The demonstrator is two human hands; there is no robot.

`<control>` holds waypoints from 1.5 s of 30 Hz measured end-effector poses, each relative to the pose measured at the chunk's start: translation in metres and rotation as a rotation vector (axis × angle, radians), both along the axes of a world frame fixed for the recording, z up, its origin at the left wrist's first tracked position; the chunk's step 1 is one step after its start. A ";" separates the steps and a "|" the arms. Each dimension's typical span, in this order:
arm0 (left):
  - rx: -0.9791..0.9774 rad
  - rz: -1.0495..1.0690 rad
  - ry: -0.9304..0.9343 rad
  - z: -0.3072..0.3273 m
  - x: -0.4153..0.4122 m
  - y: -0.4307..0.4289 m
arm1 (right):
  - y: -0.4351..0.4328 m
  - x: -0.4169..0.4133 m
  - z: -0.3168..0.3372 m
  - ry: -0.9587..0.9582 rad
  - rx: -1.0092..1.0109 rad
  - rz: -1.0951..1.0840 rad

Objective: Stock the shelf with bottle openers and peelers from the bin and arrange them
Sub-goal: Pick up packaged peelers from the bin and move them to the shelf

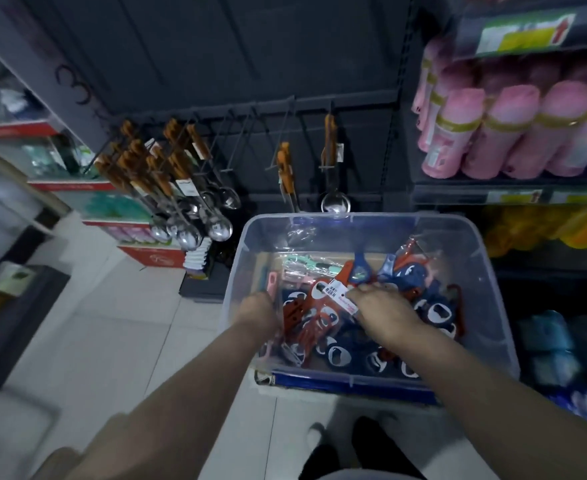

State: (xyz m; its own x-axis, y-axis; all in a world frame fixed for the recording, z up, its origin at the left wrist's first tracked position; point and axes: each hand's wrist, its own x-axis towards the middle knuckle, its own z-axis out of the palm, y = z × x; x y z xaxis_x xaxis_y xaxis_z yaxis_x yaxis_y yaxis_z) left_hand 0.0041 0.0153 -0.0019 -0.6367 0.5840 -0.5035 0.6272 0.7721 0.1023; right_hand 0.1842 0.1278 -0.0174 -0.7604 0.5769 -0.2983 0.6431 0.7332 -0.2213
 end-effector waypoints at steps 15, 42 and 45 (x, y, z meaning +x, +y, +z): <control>-0.047 0.227 -0.015 -0.026 0.027 0.015 | 0.012 0.005 -0.028 -0.119 0.060 0.368; 0.170 -0.115 -0.137 -0.015 0.003 0.053 | 0.043 0.048 0.001 0.064 -0.103 -0.438; 0.198 -0.246 -0.096 -0.015 0.006 0.073 | 0.045 0.057 -0.002 0.041 -0.121 -0.488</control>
State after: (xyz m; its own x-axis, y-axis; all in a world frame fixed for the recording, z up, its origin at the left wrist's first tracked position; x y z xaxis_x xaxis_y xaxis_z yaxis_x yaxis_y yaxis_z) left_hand 0.0099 0.0881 -0.0173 -0.4199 0.8069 -0.4155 0.7726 0.5580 0.3028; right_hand 0.2414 0.1725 -0.0198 -0.4234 0.8312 -0.3605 0.8934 0.3171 -0.3181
